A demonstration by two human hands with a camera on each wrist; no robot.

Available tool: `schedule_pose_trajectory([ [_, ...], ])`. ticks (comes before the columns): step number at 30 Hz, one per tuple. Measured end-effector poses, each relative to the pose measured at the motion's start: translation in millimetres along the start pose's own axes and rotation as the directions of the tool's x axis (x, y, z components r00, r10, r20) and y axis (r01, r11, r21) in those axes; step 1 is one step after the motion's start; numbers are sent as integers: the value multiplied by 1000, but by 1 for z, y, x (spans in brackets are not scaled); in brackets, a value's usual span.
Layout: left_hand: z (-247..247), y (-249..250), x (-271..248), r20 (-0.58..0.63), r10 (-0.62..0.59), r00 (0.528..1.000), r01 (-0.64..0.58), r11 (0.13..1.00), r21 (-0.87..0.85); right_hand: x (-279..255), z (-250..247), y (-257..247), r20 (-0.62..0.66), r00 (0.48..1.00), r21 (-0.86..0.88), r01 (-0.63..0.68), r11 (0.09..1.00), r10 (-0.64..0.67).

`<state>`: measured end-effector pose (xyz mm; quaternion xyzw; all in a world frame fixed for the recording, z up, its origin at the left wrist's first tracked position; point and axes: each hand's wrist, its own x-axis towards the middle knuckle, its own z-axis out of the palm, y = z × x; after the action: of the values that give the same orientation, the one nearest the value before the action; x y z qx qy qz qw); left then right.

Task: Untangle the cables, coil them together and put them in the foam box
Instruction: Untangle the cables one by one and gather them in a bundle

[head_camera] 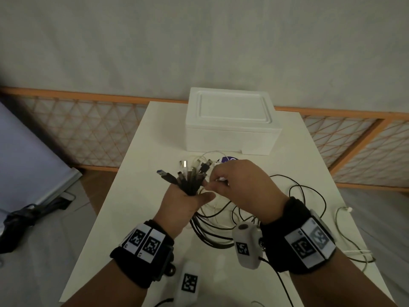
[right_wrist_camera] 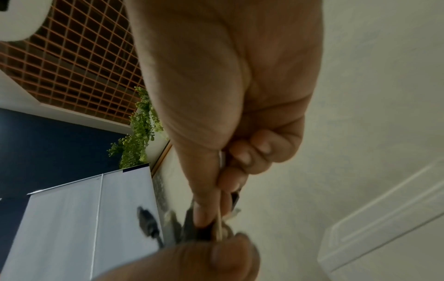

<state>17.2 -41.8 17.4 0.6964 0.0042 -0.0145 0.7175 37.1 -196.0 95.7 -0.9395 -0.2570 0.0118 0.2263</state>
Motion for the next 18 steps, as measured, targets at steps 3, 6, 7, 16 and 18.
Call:
schedule_pose_trajectory([
  [3, 8, 4, 1, 40, 22, 999, -20, 999, -47, 3, 11, -7, -84, 996, 198, -19, 980, 36],
  [6, 6, 3, 3, -3, -29, 1000, 28, 986, -167, 4, 22, -6, -115, 990, 433, -28, 901, 86],
  [7, 4, 3, 4, -20, -45, 999, 40, 982, -186, 4, 25, -3, -135, 984, 489, -37, 872, 118],
  [16, -16, -1, 10, -104, -211, 972, 135, 862, -488, 1, 68, 21, 101, 993, 315, -84, 945, 55],
  [18, -23, 0, 8, -70, -236, 969, 176, 863, -474, 1, 66, 25, 28, 999, 198, -51, 979, 46],
])
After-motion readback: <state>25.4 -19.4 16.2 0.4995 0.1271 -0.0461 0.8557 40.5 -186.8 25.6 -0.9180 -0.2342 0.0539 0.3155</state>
